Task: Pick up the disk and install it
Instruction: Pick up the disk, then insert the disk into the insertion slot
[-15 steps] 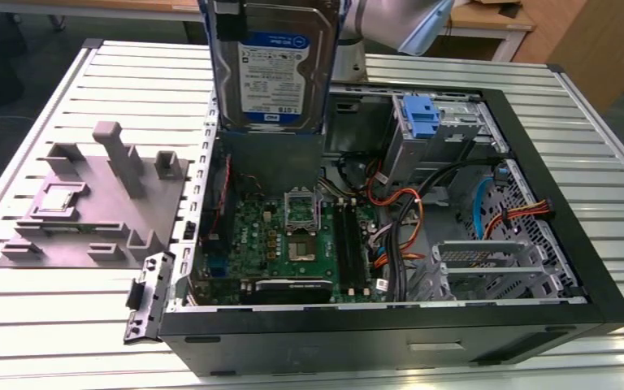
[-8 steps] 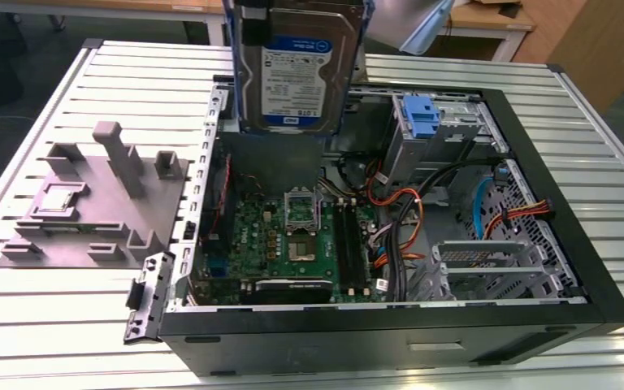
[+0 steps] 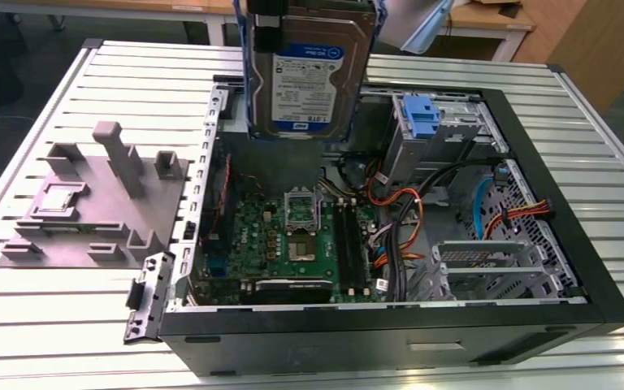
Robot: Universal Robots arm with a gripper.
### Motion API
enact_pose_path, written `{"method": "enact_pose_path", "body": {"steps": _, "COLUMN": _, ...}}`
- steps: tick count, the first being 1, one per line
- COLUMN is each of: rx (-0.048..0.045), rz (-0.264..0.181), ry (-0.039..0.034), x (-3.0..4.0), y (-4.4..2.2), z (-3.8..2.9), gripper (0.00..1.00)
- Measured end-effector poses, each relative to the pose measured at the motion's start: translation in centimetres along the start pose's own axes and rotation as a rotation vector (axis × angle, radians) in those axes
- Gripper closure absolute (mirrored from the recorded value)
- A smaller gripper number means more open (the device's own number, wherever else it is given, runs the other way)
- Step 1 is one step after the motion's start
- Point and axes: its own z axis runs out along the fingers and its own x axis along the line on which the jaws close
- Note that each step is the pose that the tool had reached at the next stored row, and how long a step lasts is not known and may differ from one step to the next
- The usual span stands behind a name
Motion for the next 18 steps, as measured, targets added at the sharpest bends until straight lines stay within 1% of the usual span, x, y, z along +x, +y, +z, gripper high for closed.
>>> {"method": "enact_pose_path", "body": {"steps": 3, "rx": 0.0003, "rz": 0.000, "ry": -0.0002, "x": 0.25, "y": -0.25, "z": 0.08, "gripper": 0.63}}
{"method": "enact_pose_path", "body": {"steps": 7, "rx": 0.0012, "rz": 0.000, "ry": -0.0001, "x": 0.29, "y": -1.12, "z": 0.16, "gripper": 0.63}}
{"method": "enact_pose_path", "body": {"steps": 10, "rx": 0.0028, "rz": 0.000, "ry": -0.0002, "x": 0.33, "y": -1.55, "z": 0.24, "gripper": 0.63}}
{"method": "enact_pose_path", "body": {"steps": 18, "rx": 0.0037, "rz": 0.000, "ry": 0.0000, "x": 0.33, "y": -1.59, "z": 0.29, "gripper": 0.63}}
